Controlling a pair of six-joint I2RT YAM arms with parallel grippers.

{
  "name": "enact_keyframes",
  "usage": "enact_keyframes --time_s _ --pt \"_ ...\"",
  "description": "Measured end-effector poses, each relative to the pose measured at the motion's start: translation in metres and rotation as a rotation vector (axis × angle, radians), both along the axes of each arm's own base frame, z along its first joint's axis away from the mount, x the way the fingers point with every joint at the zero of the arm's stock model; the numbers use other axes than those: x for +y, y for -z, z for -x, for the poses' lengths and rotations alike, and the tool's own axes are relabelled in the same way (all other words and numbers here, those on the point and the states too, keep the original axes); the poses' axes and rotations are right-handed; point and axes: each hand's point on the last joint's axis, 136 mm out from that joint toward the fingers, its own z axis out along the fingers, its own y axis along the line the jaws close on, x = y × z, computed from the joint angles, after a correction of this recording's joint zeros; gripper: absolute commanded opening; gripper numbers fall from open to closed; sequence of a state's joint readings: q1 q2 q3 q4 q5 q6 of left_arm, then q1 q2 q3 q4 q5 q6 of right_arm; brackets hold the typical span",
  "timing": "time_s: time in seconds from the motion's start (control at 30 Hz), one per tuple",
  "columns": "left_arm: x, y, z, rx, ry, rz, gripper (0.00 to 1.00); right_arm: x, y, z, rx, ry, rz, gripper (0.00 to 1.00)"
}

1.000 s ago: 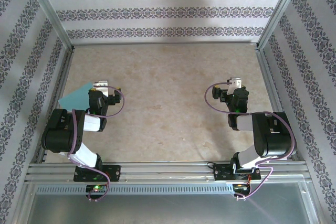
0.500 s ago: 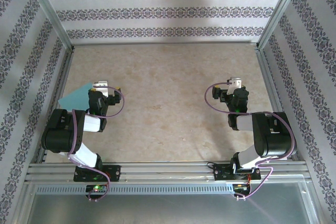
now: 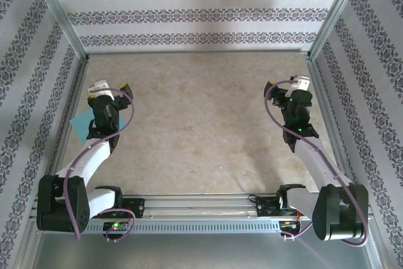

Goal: Fold a paper plane with a square sheet of paper (pick it up from the middle)
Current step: Move the square sheet of paper to the center of the table.

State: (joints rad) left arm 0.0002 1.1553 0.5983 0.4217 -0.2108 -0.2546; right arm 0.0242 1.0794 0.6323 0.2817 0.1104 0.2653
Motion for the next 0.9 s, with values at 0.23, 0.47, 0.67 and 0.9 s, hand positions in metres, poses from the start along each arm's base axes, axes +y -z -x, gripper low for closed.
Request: enact_keyframes --time_s 0.23,0.47,0.67,0.9 --pt "0.019 0.012 0.0 0.13 -0.073 0.163 0.99 0.025 0.034 0.006 0.185 -0.081 -0.208 0.98" --pt "0.059 0.093 0.013 0.377 -0.256 0.361 0.99 0.065 0.071 0.007 0.356 -0.243 -0.381 0.98" --pt "0.072 0.145 0.009 0.555 -0.268 0.546 0.99 0.084 0.082 0.008 0.414 -0.308 -0.44 0.98" --pt "0.058 0.179 0.003 0.681 -0.212 0.631 1.0 0.089 0.089 0.008 0.438 -0.321 -0.451 0.98"
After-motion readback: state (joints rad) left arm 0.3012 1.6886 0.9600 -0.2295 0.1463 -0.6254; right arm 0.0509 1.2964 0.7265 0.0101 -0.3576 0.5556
